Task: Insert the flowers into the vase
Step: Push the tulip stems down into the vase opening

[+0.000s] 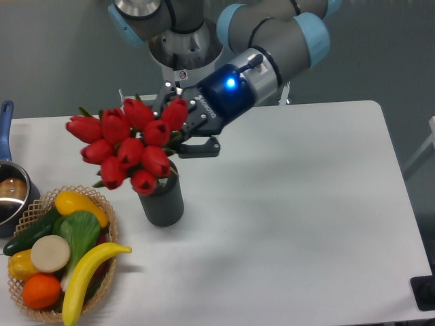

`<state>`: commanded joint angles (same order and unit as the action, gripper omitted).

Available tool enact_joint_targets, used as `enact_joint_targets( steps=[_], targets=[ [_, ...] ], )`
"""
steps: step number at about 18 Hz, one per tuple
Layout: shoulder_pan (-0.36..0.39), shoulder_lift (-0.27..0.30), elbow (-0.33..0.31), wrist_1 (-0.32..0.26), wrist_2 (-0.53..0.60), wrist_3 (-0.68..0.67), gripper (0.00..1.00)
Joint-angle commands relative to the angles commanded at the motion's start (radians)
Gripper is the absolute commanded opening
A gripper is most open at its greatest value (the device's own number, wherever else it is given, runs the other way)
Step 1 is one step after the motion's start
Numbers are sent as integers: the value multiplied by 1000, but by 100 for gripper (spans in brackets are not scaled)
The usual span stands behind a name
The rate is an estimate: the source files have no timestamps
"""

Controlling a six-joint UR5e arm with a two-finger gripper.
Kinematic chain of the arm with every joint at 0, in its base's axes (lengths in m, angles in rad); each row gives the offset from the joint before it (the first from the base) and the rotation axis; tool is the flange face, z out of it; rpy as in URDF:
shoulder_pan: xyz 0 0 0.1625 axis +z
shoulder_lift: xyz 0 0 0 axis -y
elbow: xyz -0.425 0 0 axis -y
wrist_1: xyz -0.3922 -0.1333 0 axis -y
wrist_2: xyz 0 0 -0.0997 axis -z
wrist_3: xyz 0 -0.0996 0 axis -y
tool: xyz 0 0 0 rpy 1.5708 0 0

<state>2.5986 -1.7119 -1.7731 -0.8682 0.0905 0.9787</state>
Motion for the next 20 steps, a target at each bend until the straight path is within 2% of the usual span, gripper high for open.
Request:
enact_joint_targets(
  steps=[3, 8, 10, 20],
  targets=[
    [11, 2, -29, 2, 2, 0, 0],
    [14, 60, -80, 0, 5, -3, 0],
    [18, 64, -97, 2, 9, 5, 0],
    [31, 54, -106, 9, 14, 14, 0]
  ],
)
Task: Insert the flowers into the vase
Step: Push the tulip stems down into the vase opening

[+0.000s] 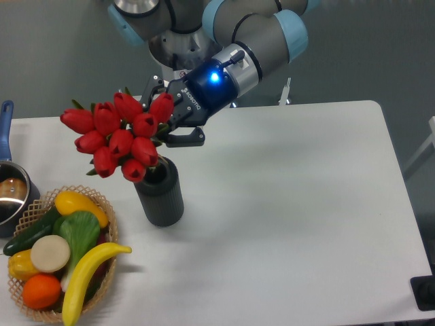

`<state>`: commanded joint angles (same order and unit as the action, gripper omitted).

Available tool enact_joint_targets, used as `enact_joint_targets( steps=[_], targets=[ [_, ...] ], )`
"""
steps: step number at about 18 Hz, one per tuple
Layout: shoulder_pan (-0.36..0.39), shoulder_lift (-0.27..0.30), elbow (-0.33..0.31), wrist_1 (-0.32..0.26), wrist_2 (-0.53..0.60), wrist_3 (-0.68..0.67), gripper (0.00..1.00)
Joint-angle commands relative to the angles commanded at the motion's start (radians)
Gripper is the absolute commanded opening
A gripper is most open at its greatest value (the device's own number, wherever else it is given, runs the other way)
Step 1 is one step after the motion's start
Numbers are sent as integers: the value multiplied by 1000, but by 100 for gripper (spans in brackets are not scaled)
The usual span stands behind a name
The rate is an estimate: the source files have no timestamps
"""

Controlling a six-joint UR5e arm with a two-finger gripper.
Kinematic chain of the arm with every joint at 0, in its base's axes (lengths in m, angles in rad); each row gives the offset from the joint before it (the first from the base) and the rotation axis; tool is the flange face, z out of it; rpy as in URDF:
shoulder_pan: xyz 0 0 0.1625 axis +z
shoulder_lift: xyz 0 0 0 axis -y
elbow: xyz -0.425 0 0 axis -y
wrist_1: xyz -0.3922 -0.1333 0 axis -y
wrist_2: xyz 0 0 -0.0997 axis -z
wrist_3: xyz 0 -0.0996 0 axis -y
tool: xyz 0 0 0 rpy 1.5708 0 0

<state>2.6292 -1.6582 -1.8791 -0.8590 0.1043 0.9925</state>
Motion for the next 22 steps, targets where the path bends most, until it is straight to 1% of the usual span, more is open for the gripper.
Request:
enact_joint_targets(
  steps=[6, 10, 11, 13, 16, 18, 22],
  targets=[
    [-3, -12, -23, 2, 8, 46, 1],
    [-5, -21, -54, 0, 52, 87, 2],
    [-5, -23, -70, 2, 54, 110, 2],
    [-5, -37, -86, 0, 55, 144, 3],
    [-8, -41, -113, 2, 60, 187, 4],
    [-8, -49, -130, 0, 60, 225, 6],
    [-8, -54, -189, -2, 61, 299, 10]
  ],
)
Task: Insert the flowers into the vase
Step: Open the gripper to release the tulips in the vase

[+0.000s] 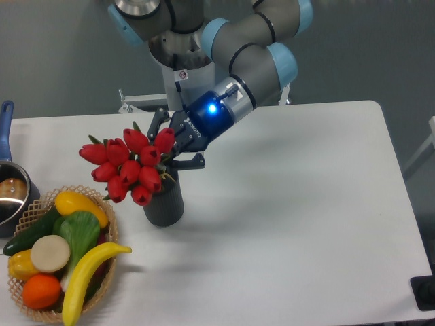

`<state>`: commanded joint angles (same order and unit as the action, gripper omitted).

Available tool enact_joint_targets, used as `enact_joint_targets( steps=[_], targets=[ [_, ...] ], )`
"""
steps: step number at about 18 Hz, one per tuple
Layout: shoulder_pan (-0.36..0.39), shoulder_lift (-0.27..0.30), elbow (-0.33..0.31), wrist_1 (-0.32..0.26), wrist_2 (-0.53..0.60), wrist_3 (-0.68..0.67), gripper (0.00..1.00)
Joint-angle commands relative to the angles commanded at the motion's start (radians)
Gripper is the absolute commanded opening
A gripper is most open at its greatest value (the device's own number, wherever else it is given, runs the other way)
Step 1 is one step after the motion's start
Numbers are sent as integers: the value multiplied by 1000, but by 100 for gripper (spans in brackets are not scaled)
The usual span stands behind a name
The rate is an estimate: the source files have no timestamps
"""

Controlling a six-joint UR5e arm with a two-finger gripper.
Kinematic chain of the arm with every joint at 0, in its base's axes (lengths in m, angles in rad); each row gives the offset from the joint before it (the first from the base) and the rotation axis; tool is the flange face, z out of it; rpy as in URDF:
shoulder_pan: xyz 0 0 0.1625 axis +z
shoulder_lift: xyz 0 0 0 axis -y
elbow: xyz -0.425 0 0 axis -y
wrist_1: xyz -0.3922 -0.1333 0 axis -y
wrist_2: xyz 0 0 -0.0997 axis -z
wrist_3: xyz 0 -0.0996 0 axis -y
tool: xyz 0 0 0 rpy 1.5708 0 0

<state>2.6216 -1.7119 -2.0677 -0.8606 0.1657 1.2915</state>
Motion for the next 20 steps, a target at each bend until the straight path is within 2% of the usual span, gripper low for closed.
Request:
enact_joint_targets(
  steps=[5, 8, 9, 10, 12, 14, 18, 20],
  targets=[
    [0, 24, -60, 0, 15, 9, 18],
    [0, 26, -77, 0, 34, 15, 39],
    [0, 23, -83, 0, 34, 20, 56],
    [2, 23, -94, 0, 34, 28, 59],
    [8, 23, -103, 0, 35, 43, 71],
    [11, 23, -104, -2, 35, 43, 75],
    [29, 25, -108, -2, 35, 43, 100],
    [46, 31, -109, -2, 70, 43, 100]
  ],
)
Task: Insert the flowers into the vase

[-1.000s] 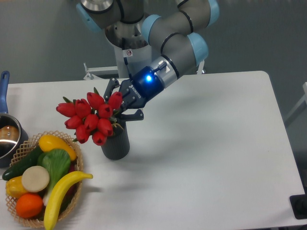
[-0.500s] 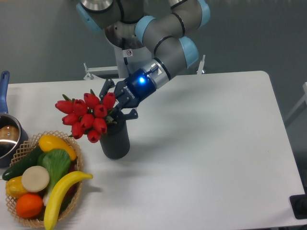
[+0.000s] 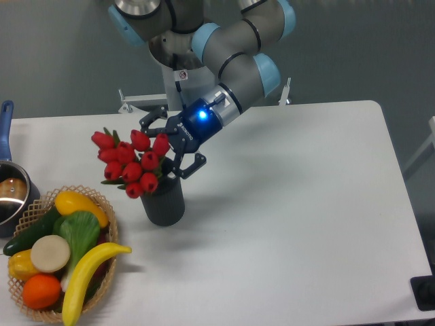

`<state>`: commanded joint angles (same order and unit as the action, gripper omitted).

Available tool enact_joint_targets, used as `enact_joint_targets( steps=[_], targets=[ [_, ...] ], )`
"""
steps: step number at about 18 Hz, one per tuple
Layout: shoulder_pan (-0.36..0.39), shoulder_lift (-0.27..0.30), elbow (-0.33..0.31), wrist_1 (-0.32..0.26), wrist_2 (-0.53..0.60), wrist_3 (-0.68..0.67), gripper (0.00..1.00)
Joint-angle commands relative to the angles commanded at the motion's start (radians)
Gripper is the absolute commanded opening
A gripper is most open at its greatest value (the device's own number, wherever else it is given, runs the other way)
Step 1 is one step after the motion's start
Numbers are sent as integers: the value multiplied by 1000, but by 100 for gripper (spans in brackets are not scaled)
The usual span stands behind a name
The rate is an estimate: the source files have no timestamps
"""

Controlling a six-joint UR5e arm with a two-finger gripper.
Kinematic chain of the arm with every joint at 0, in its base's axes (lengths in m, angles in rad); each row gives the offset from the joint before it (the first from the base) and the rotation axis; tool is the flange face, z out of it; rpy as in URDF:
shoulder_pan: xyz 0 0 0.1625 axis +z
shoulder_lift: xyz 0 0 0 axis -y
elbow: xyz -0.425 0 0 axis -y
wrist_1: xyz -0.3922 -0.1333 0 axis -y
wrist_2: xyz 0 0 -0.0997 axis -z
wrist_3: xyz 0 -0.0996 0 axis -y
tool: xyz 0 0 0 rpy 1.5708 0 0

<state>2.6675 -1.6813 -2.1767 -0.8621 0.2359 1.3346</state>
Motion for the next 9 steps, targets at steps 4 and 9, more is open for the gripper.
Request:
enact_joint_targets(
  steps=[4, 9],
  targets=[
    [17, 37, -8, 0, 103, 0, 100],
    [89, 80, -6, -2, 108, 0, 100]
  ],
)
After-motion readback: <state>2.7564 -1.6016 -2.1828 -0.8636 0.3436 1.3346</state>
